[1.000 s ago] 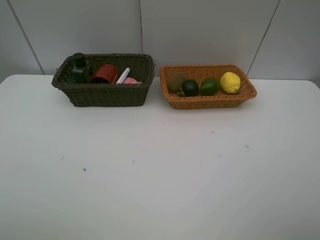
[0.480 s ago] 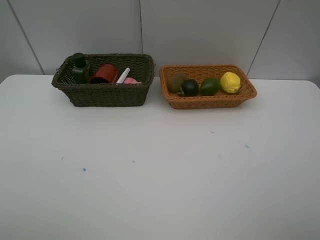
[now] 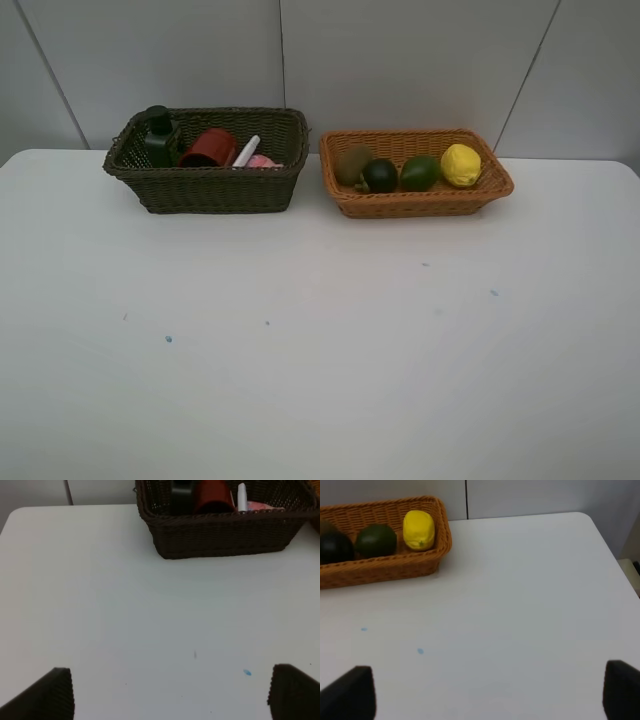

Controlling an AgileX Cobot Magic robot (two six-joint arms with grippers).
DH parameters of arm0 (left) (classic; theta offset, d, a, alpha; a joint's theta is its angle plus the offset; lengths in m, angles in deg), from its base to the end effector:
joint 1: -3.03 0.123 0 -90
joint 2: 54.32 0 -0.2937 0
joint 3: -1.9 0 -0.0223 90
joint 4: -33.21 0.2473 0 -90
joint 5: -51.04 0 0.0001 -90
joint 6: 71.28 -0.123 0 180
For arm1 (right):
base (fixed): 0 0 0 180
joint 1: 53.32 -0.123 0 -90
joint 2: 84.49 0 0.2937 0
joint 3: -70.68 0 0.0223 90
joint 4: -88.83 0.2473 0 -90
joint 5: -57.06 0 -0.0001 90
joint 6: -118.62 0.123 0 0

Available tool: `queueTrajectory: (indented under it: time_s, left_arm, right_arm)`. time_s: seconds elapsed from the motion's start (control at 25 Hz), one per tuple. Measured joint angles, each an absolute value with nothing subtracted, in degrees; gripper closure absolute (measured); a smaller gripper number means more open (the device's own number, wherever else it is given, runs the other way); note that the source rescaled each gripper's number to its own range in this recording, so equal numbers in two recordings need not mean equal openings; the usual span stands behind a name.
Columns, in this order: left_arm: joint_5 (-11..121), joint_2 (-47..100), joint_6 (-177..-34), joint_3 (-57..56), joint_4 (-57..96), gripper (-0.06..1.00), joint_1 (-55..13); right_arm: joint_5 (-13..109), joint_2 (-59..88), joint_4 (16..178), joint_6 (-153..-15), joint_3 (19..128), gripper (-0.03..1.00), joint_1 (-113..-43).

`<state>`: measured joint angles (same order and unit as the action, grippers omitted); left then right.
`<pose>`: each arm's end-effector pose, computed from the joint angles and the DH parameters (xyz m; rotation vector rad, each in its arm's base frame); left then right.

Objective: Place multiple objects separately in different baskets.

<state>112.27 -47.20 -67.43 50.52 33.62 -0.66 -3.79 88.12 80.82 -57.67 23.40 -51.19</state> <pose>0.0100 0.0001 0.2612 -0.0033 2.0423 -0.0738 0.0074 -0.0153 0.2698 0.1114 2.0085 -0.1488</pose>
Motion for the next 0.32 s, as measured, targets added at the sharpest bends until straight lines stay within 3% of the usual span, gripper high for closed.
queueTrajectory:
  time_s: [0.32]
  left_arm:
    - [112.3,-47.2,-67.5,50.6,33.6,-0.05,-0.7]
  right_arm:
    - [-3.8,88.1,80.8,-57.7,23.4,-0.02,-51.2]
